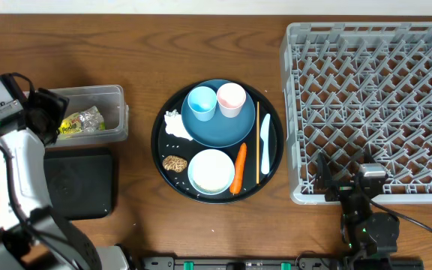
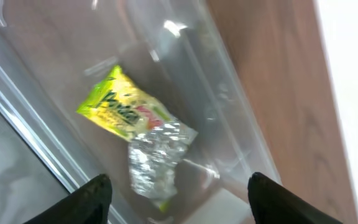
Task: Sort waste into correct bins and load items into the dishwasher rack
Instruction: 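Move the wrapper left and release it into the clear bin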
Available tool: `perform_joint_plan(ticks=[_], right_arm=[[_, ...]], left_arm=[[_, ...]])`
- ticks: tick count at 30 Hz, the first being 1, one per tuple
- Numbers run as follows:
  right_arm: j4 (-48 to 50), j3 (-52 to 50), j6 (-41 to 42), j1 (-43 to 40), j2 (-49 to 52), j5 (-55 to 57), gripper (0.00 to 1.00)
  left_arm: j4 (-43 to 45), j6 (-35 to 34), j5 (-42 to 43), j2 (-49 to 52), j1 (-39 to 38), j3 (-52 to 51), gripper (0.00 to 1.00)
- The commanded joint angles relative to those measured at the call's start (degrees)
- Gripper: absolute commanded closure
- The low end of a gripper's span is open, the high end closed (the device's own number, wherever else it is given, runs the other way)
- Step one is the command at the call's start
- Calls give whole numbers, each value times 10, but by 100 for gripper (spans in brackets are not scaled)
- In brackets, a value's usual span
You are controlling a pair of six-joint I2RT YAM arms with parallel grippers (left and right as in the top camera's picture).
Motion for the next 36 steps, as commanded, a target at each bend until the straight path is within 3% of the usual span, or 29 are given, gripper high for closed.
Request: perform_joint_plan(ticks=[1, 5, 9, 12, 18, 20, 21, 27, 28, 30, 31, 36], right_arm=[[-3, -1, -7, -10, 0, 5, 1], [-3, -1, -7, -10, 0, 5, 1], [-3, -1, -7, -10, 0, 4, 1], [-3, -1, -7, -10, 0, 5, 1], [-3, -1, -7, -10, 0, 5, 1], [-3, -1, -7, -10, 0, 5, 1], [-3, -1, -7, -10, 0, 4, 1], [-3, -1, -7, -10, 0, 5, 1], [-3, -1, -7, -10, 0, 5, 1], [-3, -1, -7, -10, 0, 5, 1], [-3, -1, -7, -10, 0, 5, 1], [-3, -1, -7, -10, 0, 5, 1]], left_arm=[[1, 21, 31, -61, -13, 13, 34], [-20, 31, 32, -120, -68, 13, 35], [-62, 83, 30, -152, -157, 13, 36], [-105, 145, 25, -147, -234, 13, 37], [-172, 211, -65, -103, -361, 13, 37], [-177, 225, -67, -84, -388, 13, 21], [-177, 227, -67, -76, -397, 13, 4], [-168, 226, -75, -52, -407, 13, 2], [-168, 226, -75, -52, -407, 13, 4], [-172, 226, -75, -52, -409, 12, 30], [-173, 226, -75, -52, -409, 12, 38], [-173, 240, -75, -51, -409, -7, 42]])
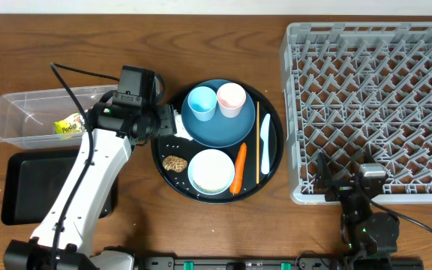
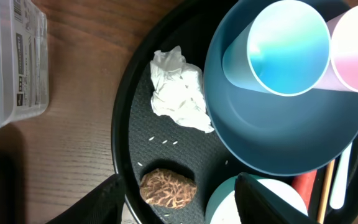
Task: Sort waste into correct bins and load items into the dishwasher rack
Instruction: 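Move the wrapper left and release it into the clear bin, then return the left gripper to the tray and grasp the white tissue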
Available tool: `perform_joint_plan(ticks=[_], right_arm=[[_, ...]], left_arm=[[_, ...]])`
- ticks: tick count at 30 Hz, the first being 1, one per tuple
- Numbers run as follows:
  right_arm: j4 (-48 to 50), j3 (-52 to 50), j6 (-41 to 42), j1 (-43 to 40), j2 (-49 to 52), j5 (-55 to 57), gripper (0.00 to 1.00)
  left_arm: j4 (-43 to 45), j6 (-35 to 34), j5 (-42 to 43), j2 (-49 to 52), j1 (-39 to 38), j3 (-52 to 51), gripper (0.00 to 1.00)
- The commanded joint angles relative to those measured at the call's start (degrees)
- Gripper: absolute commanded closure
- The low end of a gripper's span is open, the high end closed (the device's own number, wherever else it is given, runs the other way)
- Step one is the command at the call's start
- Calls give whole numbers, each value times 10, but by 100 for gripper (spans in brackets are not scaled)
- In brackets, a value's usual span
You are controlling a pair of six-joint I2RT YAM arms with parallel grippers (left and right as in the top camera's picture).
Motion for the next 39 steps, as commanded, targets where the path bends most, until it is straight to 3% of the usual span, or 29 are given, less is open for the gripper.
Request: perform_joint_plan(ticks=[1, 6, 28, 39], right_arm=[[-2, -1, -7, -10, 0, 5, 1], [-2, -1, -7, -10, 0, 4, 1], [-2, -1, -7, -10, 0, 5, 1], [-2, -1, -7, -10, 0, 5, 1]], left_arm=[[5, 24, -9, 2, 0, -18, 42], [27, 55, -9, 14, 0, -39, 42], [110, 54, -8, 180, 0, -39, 46], [134, 54, -2, 213, 0, -39, 46]])
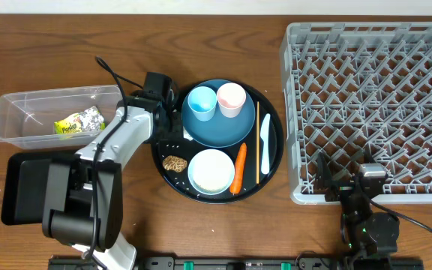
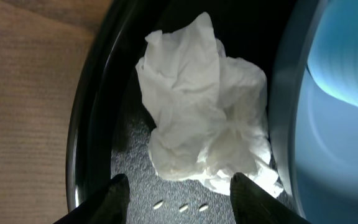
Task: Sort waste into correct bins and load items into the dishwasher rack
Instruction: 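Return the left gripper to the tray and grasp the white tissue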
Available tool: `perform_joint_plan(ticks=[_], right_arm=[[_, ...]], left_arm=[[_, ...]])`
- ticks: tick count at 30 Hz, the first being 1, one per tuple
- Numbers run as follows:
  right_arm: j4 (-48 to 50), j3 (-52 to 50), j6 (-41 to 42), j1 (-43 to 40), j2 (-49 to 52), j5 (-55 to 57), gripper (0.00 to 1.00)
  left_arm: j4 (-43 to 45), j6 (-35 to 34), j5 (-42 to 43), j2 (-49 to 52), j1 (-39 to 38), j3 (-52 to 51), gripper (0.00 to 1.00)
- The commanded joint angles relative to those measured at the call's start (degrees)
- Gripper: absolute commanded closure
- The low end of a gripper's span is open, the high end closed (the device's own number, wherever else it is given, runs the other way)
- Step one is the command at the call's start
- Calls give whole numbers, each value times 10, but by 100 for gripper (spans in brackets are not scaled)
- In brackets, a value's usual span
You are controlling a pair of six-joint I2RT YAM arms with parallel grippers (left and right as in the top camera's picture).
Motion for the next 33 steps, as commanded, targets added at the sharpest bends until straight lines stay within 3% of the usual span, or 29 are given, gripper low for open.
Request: perform_joint_plan(ticks=[1, 24, 33], right_arm=[[-2, -1, -7, -10, 0, 4, 1], [-2, -1, -7, -10, 0, 5, 1], [-2, -1, -7, -10, 0, 5, 1]], left_arm=[[5, 5, -1, 10, 0, -5, 46], [71, 4, -1, 10, 0, -34, 48], [80, 3, -1, 10, 0, -35, 86]])
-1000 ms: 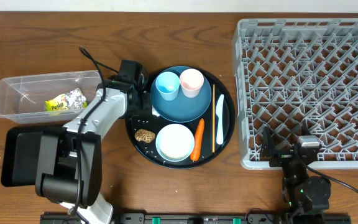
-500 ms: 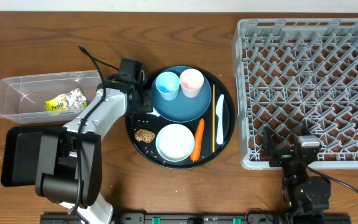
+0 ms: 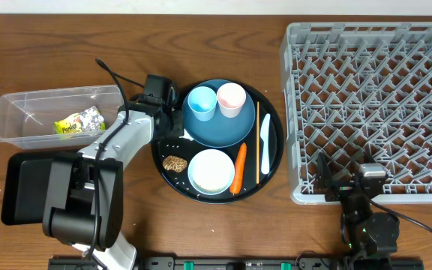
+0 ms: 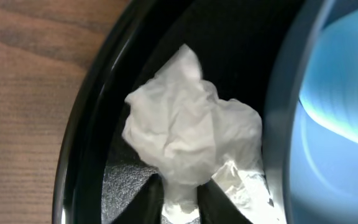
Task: Sort waste into correct bins and load items into the dishwasher rack
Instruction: 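Return the left gripper to the tray and grasp the white tissue, then carry the tissue left and drop it into the clear bin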
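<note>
A crumpled white tissue lies on the left side of the round black tray, beside the blue plate. My left gripper is shut on the tissue's lower part. The arm covers the tissue in the overhead view. On the plate stand a blue cup and a pink cup. The tray also carries a white bowl, a carrot, a brown food lump, a chopstick and a white utensil. My right gripper rests by the rack's front edge; its jaws are unclear.
A clear plastic bin at the left holds a yellow wrapper and crumpled foil. A black bin sits in front of it. The grey dishwasher rack fills the right side.
My left gripper's fingers stood apart on either side of the tissue; now they are shut on its lower part, bunching it up. The right arm has not moved.
My left gripper was open over the clear bin with the wrapper and foil in it. Then it was above the tray's left side. Then it was close over the tissue, open. Now it grips the tissue.
</note>
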Available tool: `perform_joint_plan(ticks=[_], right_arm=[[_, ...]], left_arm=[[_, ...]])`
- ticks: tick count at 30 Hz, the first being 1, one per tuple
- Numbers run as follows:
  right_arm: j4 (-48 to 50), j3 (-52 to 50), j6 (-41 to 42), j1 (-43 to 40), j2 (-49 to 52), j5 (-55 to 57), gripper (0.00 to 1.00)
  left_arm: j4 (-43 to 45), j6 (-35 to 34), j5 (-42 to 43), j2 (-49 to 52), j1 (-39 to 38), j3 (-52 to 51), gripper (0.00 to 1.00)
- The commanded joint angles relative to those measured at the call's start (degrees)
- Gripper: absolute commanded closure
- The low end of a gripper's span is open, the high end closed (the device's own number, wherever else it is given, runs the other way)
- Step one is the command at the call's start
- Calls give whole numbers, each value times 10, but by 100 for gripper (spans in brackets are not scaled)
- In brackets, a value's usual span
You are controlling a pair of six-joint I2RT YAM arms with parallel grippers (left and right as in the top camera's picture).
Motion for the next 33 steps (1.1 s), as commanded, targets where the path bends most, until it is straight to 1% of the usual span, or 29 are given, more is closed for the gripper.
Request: perform_joint_plan(ticks=[1, 2, 6, 10, 14, 20, 23, 27, 30, 33], right_arm=[[-3, -1, -7, -10, 0, 5, 1], [-3, -1, -7, -10, 0, 4, 1], [-3, -1, -7, -10, 0, 5, 1], [-3, -1, -7, -10, 0, 5, 1], [-3, -1, -7, -10, 0, 5, 1], [-3, -1, -7, -10, 0, 5, 1], [-3, -1, -7, -10, 0, 5, 1], [-3, -1, -7, -10, 0, 5, 1], [-3, -1, -7, -10, 0, 5, 1], [-3, -1, -7, -10, 0, 5, 1]], left_arm=[[0, 4, -3, 8, 0, -5, 90], [0, 4, -3, 8, 0, -5, 94], [-2, 5, -3, 3, 0, -5, 94], [-2, 4, -3, -24, 0, -3, 94], [-32, 4, -3, -79, 2, 9, 94], [-87, 4, -6, -194, 21, 26, 94], [-99, 4, -14, -250, 41, 26, 94], [-108, -34, -75, -315, 81, 26, 94], [-106, -38, -80, -343, 118, 26, 94], [-111, -40, -80, -346, 155, 26, 94]])
